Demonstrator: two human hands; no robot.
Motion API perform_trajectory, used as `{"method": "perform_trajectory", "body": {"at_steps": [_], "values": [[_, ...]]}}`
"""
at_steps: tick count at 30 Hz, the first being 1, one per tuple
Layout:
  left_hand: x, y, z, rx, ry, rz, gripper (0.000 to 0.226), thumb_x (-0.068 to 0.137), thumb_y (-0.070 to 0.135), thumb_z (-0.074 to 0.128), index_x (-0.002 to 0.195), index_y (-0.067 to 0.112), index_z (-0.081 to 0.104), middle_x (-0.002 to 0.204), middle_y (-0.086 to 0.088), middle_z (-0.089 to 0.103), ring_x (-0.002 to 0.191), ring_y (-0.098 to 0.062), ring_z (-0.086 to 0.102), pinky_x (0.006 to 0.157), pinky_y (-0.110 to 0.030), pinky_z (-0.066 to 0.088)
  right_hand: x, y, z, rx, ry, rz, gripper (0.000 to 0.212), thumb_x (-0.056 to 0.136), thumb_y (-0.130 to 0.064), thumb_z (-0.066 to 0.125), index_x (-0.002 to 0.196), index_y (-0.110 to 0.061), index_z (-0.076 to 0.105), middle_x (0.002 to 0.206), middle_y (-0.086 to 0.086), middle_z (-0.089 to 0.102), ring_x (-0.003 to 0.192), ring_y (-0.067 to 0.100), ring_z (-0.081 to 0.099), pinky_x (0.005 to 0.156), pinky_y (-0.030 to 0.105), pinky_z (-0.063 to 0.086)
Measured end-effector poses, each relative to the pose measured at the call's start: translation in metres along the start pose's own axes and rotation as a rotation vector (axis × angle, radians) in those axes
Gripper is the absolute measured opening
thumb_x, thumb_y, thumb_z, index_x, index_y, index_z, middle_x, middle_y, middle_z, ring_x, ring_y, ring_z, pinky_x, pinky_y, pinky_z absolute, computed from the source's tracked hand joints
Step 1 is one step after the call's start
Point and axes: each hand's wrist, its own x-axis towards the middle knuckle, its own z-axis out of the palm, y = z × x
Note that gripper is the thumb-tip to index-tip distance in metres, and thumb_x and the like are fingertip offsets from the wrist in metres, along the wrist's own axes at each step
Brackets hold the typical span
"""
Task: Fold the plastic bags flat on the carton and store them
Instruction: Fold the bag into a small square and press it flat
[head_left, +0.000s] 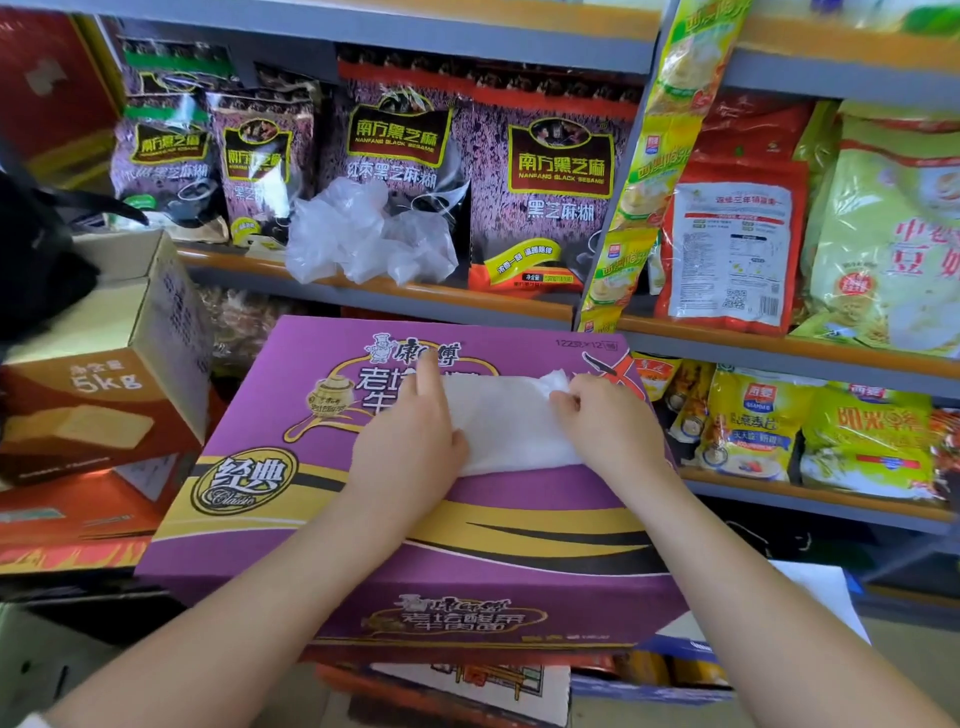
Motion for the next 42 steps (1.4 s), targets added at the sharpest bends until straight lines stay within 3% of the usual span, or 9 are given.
{"method": "perform_trajectory", "body": {"at_steps": [4,6,8,13,19,25,28,31,42], "values": [[0.004,0.001,0.005,0.265,0.111,0.403,0.057,0.071,0.010,0.030,0.122,0.015,0.053,0.145,-0.022,0.033,0.129,-0.043,0.036,0.105,-0.055,0.026,0.000,-0.002,0.000,-0.048,0.004,0.016,0.039,0.094,-0.026,0.041,0.059,-0.022,0.024,0.058,-0.005,0.033,0.058,0.017,0.037,0.045,0.027,0.014],[0.011,0.000,0.004,0.271,-0.025,0.570,0.060,0.078,0.008,0.033,0.137,0.014,0.038,0.154,-0.014,0.011,0.141,-0.034,0.010,0.111,-0.044,-0.004,0.001,-0.002,0.000,-0.059,-0.001,0.005,0.032,0.093,-0.027,0.043,0.063,-0.019,0.032,0.061,-0.005,0.037,0.066,0.020,0.042,0.045,0.027,0.016],[0.016,-0.002,0.005,0.139,-0.220,0.663,0.062,0.080,0.012,0.031,0.142,0.006,0.027,0.153,-0.014,0.016,0.141,-0.030,0.014,0.110,-0.029,-0.008,0.003,0.000,0.001,-0.044,0.006,-0.008,0.023,0.092,-0.027,0.045,0.073,-0.014,0.040,0.067,-0.001,0.044,0.069,0.021,0.044,0.045,0.026,0.018],[0.015,0.005,0.003,-0.132,-0.369,0.434,0.047,0.094,0.032,0.031,0.132,0.006,0.037,0.146,-0.008,0.034,0.133,-0.021,0.032,0.104,-0.021,0.020,0.007,0.000,0.002,-0.077,-0.017,0.007,0.024,0.094,-0.026,0.041,0.076,-0.012,0.050,0.071,0.005,0.051,0.077,0.028,0.054,0.046,0.027,0.022],[0.008,-0.002,0.016,0.030,-0.283,0.375,0.066,0.092,0.050,0.037,0.138,0.005,0.023,0.154,-0.009,0.017,0.143,-0.018,0.006,0.116,-0.029,0.004,0.000,-0.007,-0.010,-0.326,-0.031,0.108,0.028,0.095,-0.026,0.038,0.110,-0.012,0.058,0.108,0.008,0.061,0.098,0.028,0.059,0.063,0.031,0.036],[0.012,0.001,0.014,0.186,-0.365,0.367,0.084,0.088,0.062,0.028,0.146,0.010,-0.005,0.156,-0.005,-0.009,0.143,-0.016,-0.008,0.116,-0.031,-0.005,-0.004,-0.024,-0.006,-0.286,0.208,-0.369,0.027,0.076,-0.001,0.061,0.103,-0.004,0.061,0.116,0.015,0.059,0.109,0.034,0.058,0.080,0.037,0.050],[0.013,0.001,0.013,0.159,-0.396,0.367,0.086,0.087,0.062,0.030,0.146,0.011,-0.007,0.156,-0.005,-0.010,0.142,-0.014,-0.010,0.116,-0.030,-0.006,-0.007,-0.034,0.008,-0.157,-0.037,-0.490,0.041,0.095,-0.017,0.045,0.134,-0.007,0.045,0.145,0.010,0.042,0.138,0.022,0.034,0.112,0.031,0.026],[0.011,0.000,0.012,0.178,-0.411,0.352,0.088,0.087,0.064,0.028,0.146,0.011,-0.010,0.155,-0.005,-0.014,0.141,-0.014,-0.014,0.114,-0.029,-0.010,-0.004,-0.028,0.012,-0.101,-0.297,-0.365,0.053,0.101,-0.036,0.021,0.149,-0.016,0.011,0.158,-0.002,0.011,0.146,0.010,0.007,0.115,0.024,0.000],[0.021,-0.001,-0.009,0.273,-0.453,0.332,0.109,0.067,0.081,0.006,0.145,0.007,-0.006,0.156,-0.008,-0.009,0.142,-0.017,-0.012,0.117,-0.035,-0.004,-0.002,-0.008,0.009,-0.257,-0.357,-0.193,0.054,0.100,-0.037,0.012,0.149,-0.021,-0.006,0.158,-0.005,-0.012,0.145,0.010,-0.012,0.119,0.035,-0.005]]}}
